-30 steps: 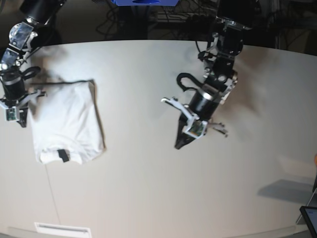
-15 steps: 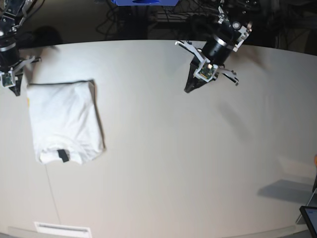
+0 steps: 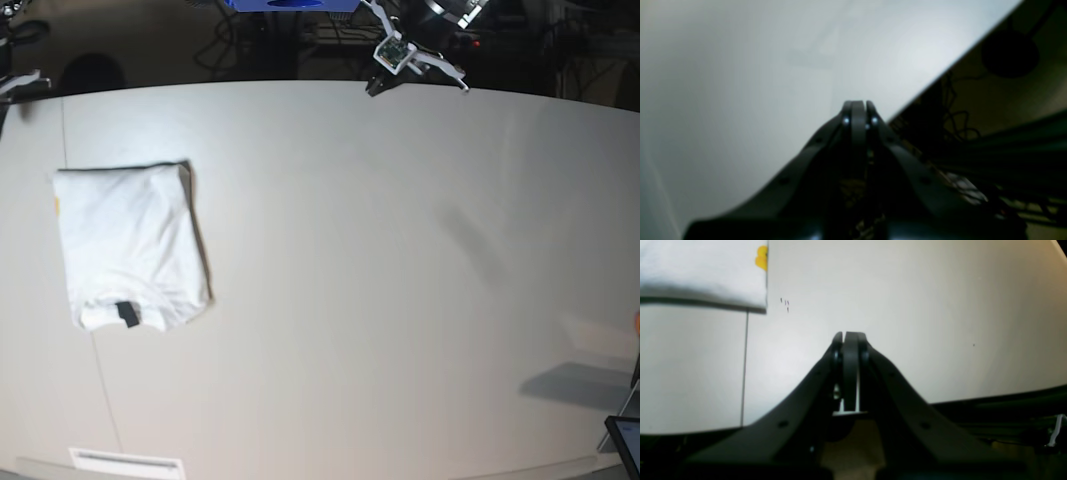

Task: Fold the T-shirt properly

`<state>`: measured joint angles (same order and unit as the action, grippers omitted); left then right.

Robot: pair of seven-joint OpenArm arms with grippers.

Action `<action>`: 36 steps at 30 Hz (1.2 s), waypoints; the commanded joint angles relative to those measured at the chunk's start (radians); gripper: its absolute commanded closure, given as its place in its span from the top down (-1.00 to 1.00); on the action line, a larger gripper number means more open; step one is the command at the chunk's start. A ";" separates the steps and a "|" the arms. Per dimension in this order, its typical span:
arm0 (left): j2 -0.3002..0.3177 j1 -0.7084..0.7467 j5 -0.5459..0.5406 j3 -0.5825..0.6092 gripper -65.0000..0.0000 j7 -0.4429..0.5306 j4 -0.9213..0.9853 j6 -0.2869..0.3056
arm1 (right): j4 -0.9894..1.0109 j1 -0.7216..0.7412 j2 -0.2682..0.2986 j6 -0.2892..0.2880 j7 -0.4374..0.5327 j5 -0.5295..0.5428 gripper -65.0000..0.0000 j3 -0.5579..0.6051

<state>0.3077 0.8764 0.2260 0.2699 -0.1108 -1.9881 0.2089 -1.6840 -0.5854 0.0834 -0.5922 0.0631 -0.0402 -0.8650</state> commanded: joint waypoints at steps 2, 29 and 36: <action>0.002 0.045 -0.003 -0.001 -1.00 0.026 -0.018 -0.007 | -0.018 -0.028 -0.006 0.007 0.030 0.015 -1.00 -0.035; -0.141 -0.141 -0.007 -0.002 -1.00 -0.186 0.691 -0.082 | 0.895 0.134 0.109 0.008 -0.207 -0.386 -1.00 0.231; -0.181 -0.521 -0.282 0.012 -1.00 -0.286 1.294 -0.076 | 1.528 0.502 0.158 0.148 -0.133 -0.634 -0.99 0.352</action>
<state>0.1192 0.3328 -0.0776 0.2829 -0.3908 -0.6731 0.1364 -0.1383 -0.0830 0.2256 -0.4202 -0.0799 -0.6868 -0.5091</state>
